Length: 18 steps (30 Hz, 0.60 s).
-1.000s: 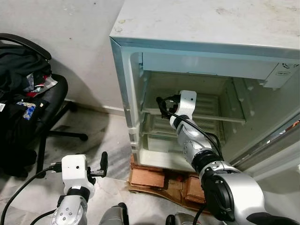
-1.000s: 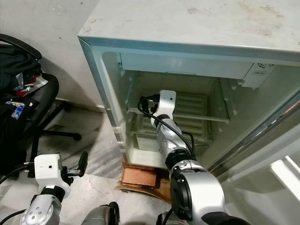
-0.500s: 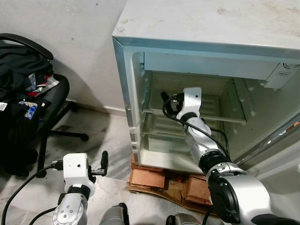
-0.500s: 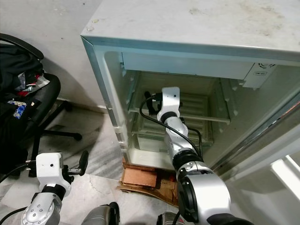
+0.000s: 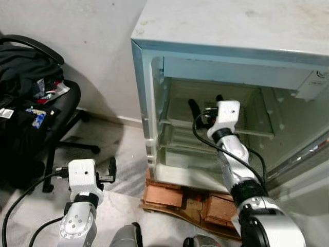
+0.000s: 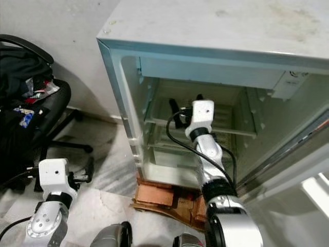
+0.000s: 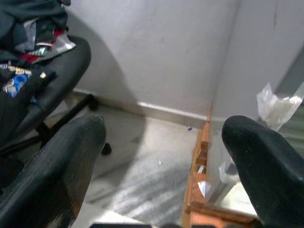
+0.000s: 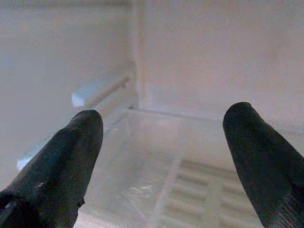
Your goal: Restocking fridge
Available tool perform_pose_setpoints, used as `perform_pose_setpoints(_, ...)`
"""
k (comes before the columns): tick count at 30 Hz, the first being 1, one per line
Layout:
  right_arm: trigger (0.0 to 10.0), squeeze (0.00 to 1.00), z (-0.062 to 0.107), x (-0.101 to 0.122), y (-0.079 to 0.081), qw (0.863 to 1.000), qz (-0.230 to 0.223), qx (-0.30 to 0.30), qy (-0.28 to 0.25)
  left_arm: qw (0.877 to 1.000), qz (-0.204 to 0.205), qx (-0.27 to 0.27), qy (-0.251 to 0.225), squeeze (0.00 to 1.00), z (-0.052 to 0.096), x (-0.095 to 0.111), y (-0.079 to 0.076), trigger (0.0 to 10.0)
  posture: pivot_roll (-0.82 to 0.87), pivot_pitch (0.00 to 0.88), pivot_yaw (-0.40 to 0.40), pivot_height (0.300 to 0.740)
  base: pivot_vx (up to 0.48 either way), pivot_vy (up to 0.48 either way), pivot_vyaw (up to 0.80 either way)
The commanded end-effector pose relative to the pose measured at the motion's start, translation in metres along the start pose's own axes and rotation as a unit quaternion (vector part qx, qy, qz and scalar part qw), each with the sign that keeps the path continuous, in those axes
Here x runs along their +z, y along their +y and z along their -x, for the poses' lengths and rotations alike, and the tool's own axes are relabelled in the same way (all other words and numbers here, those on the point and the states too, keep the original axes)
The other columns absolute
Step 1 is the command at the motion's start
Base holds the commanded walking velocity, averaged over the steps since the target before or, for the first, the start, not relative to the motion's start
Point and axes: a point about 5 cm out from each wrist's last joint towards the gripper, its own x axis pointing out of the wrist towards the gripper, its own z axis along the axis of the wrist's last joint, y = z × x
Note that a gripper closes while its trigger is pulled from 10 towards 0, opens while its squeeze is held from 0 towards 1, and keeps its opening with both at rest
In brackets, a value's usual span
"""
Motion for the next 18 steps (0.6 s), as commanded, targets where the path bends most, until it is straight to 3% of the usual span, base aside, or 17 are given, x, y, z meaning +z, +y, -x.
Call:
perform_pose_setpoints(1, 10.0, 0.00, 0.009, -0.003, 0.001, 1.000, 0.002, 0.005, 0.008, 1.000, -0.012, 0.015, 0.009, 0.00, -0.001, -0.004, 0.006, 10.0, 0.07, 0.113, 0.026, 0.740, 0.000, 0.000, 0.00)
perform_pose_setpoints(7, 10.0, 0.00, 0.031, -0.013, -0.006, 1.000, -0.001, -0.009, 0.027, 1.000, -0.011, 0.020, 0.005, 0.00, -0.003, -0.004, 0.008, 10.0, 0.05, 0.093, 0.026, 0.740, 0.000, 0.000, 0.00)
perform_pose_setpoints(8, 10.0, 0.00, 0.047, -0.021, -0.008, 0.999, -0.001, -0.012, 0.043, 1.000, -0.008, 0.022, 0.008, 0.00, -0.006, -0.006, 0.007, 10.0, 0.05, 0.094, 0.025, 0.740, 0.000, 0.000, 0.00)
perform_pose_setpoints(9, 10.0, 0.00, 0.052, -0.023, -0.009, 0.999, -0.002, -0.015, 0.049, 1.000, -0.008, 0.018, 0.008, 0.00, -0.008, -0.006, 0.005, 10.0, 0.05, 0.092, 0.024, 0.740, -0.270, 0.000, 0.00)
perform_pose_setpoints(14, 10.0, 0.00, 0.061, -0.022, -0.006, 0.998, -0.007, -0.020, 0.063, 1.000, -0.009, 0.005, 0.002, 0.00, -0.014, -0.004, -0.002, 10.0, 0.04, 0.082, 0.033, 0.740, -0.262, 0.000, 0.00)
perform_pose_setpoints(18, 10.0, 0.00, 0.063, -0.022, -0.007, 0.997, -0.007, -0.024, 0.068, 1.000, -0.008, 0.004, 0.001, 0.00, -0.015, -0.003, -0.001, 10.0, 0.03, 0.073, 0.032, 0.740, 0.000, 0.000, 0.00)
